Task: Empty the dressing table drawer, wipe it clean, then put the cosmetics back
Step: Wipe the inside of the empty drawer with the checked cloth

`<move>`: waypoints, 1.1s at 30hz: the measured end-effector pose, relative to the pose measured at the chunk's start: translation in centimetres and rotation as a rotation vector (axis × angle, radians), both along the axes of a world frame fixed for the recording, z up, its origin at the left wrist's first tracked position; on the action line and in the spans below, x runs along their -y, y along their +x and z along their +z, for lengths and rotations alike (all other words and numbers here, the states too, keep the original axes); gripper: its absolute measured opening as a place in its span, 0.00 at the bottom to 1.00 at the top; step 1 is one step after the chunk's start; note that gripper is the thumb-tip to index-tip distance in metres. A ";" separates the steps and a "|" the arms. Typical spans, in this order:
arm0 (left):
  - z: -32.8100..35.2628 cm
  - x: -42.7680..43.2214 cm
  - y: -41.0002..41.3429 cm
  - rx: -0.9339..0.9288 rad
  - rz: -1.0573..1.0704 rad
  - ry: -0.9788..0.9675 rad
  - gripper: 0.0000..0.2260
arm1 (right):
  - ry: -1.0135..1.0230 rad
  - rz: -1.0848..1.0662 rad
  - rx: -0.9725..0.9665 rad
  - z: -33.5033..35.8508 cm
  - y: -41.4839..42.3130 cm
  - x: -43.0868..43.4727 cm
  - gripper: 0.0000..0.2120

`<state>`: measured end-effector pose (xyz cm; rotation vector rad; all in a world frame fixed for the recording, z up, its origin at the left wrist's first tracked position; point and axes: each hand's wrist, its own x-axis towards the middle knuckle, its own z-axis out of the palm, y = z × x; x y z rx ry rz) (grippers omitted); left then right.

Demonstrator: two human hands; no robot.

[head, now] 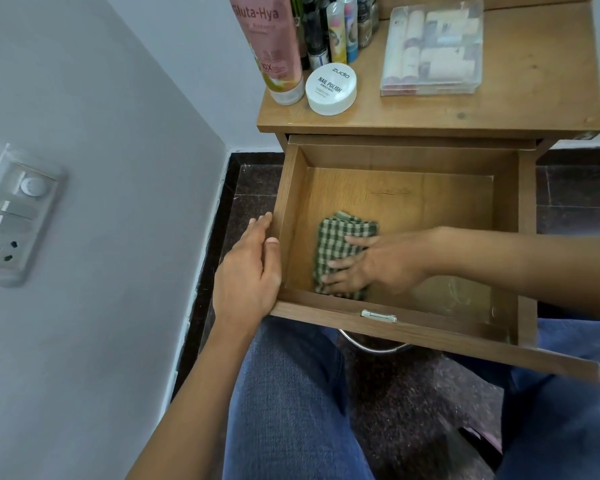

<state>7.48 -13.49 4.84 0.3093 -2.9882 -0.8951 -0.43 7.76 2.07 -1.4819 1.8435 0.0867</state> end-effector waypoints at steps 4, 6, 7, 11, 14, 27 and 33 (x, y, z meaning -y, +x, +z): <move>-0.4 -0.2 0.0 0.000 0.004 -0.002 0.23 | 0.112 0.007 0.034 -0.1 0.5 -3.2 0.41; -0.5 -0.3 0.0 -0.002 0.008 -0.020 0.23 | 0.117 0.009 0.014 -0.3 0.6 -2.9 0.42; -0.5 -0.4 -0.1 -0.003 0.013 -0.028 0.23 | 0.102 0.006 0.003 -0.4 0.6 -2.4 0.42; -0.5 -0.6 -0.2 -0.018 0.015 -0.034 0.22 | -0.015 -0.019 -0.028 -0.7 0.2 1.6 0.39; -0.5 -0.6 -0.2 -0.021 0.004 -0.037 0.22 | -0.024 0.022 -0.080 -0.8 -0.1 4.8 0.35; -0.6 -0.7 -0.3 -0.024 0.010 -0.055 0.22 | 0.067 -0.059 -0.092 -0.4 0.7 5.9 0.33; -0.5 -0.2 -0.3 0.001 0.055 -0.041 0.20 | 0.140 0.010 -0.097 0.5 0.8 6.4 0.33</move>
